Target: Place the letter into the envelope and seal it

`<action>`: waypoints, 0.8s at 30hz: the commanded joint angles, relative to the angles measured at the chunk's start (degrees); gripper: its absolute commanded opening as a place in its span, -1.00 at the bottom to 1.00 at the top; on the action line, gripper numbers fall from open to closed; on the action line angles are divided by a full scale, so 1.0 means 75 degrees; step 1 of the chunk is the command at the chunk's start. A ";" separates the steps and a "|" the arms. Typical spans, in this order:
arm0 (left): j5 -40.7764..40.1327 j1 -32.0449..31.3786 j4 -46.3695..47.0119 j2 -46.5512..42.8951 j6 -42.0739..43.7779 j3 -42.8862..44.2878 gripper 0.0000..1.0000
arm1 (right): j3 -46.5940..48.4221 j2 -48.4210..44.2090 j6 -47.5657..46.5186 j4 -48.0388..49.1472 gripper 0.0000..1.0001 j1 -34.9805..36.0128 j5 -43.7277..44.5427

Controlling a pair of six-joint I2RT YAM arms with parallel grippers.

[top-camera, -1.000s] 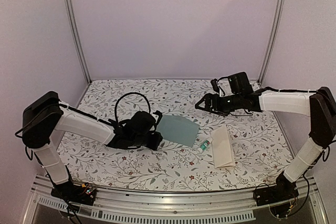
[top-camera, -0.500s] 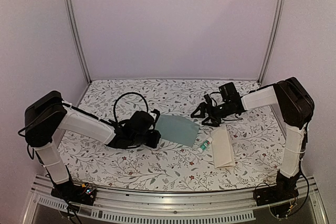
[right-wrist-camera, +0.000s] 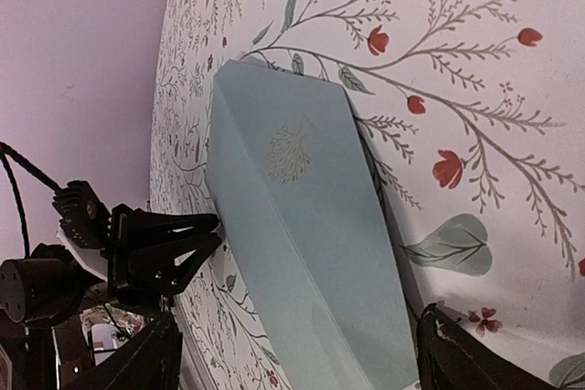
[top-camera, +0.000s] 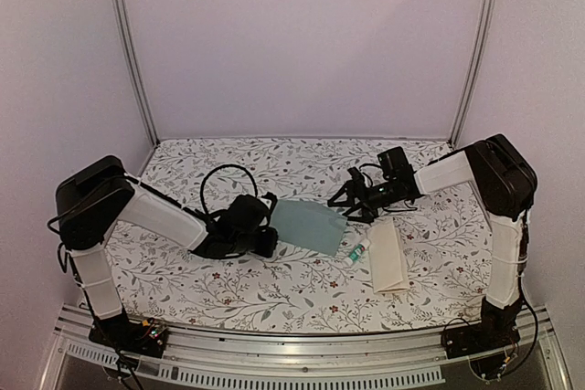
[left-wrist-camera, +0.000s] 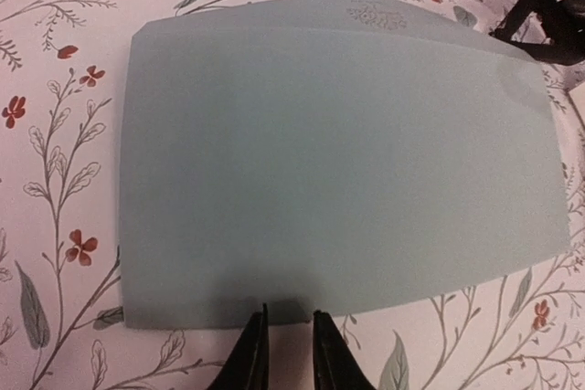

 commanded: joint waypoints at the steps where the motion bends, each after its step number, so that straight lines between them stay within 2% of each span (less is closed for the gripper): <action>1: 0.0145 0.0184 0.0196 0.0274 0.0093 0.0106 -0.66 | -0.0168 0.0255 0.0138 0.0305 0.72 0.0008 -0.0625; 10: 0.0295 0.0258 0.0266 0.0542 0.0132 0.0285 -0.68 | -0.0238 0.0100 0.0261 0.0599 0.51 0.0042 -0.1007; 19: 0.0336 0.0280 0.0275 0.0653 0.0151 0.0374 -0.70 | -0.0281 -0.0124 0.0327 0.0719 0.05 0.0177 -0.0731; 24: 0.0348 0.0282 0.0275 0.0632 0.0172 0.0363 -0.71 | -0.0324 -0.0166 0.0315 0.0719 -0.35 0.0201 -0.0580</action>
